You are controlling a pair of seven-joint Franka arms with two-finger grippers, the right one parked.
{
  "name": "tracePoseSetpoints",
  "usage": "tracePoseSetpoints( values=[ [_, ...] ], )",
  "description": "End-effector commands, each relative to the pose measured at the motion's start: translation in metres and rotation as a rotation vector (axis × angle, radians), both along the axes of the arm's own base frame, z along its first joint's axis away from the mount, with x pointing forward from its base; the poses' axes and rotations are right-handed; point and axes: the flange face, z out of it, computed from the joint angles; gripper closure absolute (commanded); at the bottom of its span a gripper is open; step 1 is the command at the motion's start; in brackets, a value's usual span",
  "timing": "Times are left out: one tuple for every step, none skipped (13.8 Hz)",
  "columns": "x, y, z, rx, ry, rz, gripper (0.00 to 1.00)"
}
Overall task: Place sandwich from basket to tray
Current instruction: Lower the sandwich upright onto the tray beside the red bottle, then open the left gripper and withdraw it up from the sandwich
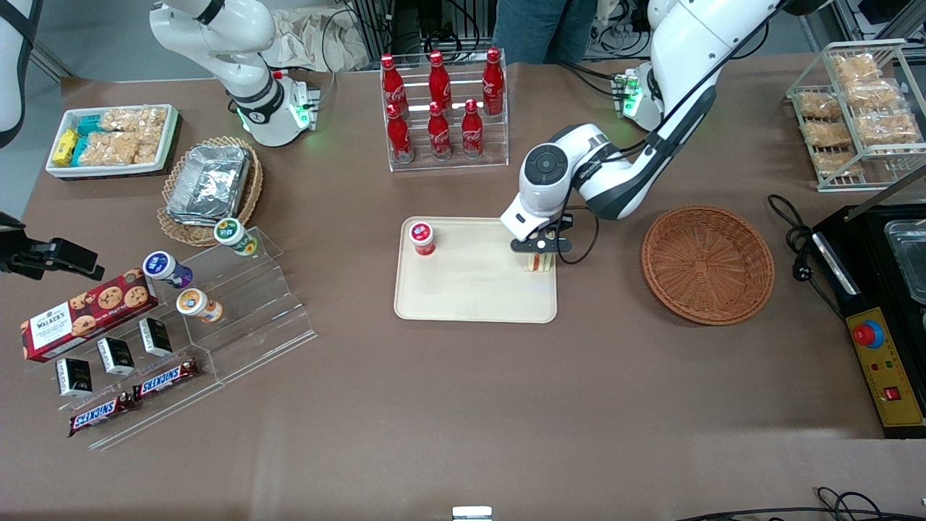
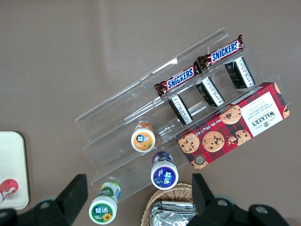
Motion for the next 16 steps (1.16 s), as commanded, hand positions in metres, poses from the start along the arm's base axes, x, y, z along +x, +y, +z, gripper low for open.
tracePoseSetpoints(
  values=[
    [0.009, -0.002, -0.006, -0.001, -0.016, 0.010, 1.00],
    [0.010, -0.001, -0.008, 0.004, -0.022, -0.006, 0.47],
    [0.011, -0.001, -0.011, 0.009, -0.030, -0.032, 0.00],
    [0.014, -0.003, -0.010, 0.007, -0.031, -0.033, 0.00],
    [0.022, -0.007, -0.004, -0.001, -0.040, -0.013, 0.00],
    [0.030, -0.007, 0.005, 0.013, -0.040, 0.002, 0.00],
    [0.037, -0.008, 0.021, 0.051, -0.041, 0.007, 0.00],
    [0.053, -0.013, 0.055, 0.079, -0.049, 0.036, 0.00],
    [0.073, -0.023, 0.100, 0.063, -0.026, 0.101, 0.00],
    [0.091, -0.025, 0.145, 0.058, 0.001, 0.178, 0.00],
    [0.106, -0.015, 0.181, 0.068, 0.012, 0.212, 0.00],
    [0.117, -0.008, 0.215, 0.063, -0.001, 0.234, 0.00],
    [0.125, -0.003, 0.250, 0.032, -0.021, 0.264, 0.00],
    [0.127, 0.006, 0.276, 0.015, -0.051, 0.281, 0.00],
    [0.130, 0.021, 0.297, 0.004, -0.077, 0.283, 0.00],
    [0.122, 0.031, 0.322, -0.023, -0.072, 0.246, 0.00]
  ],
)
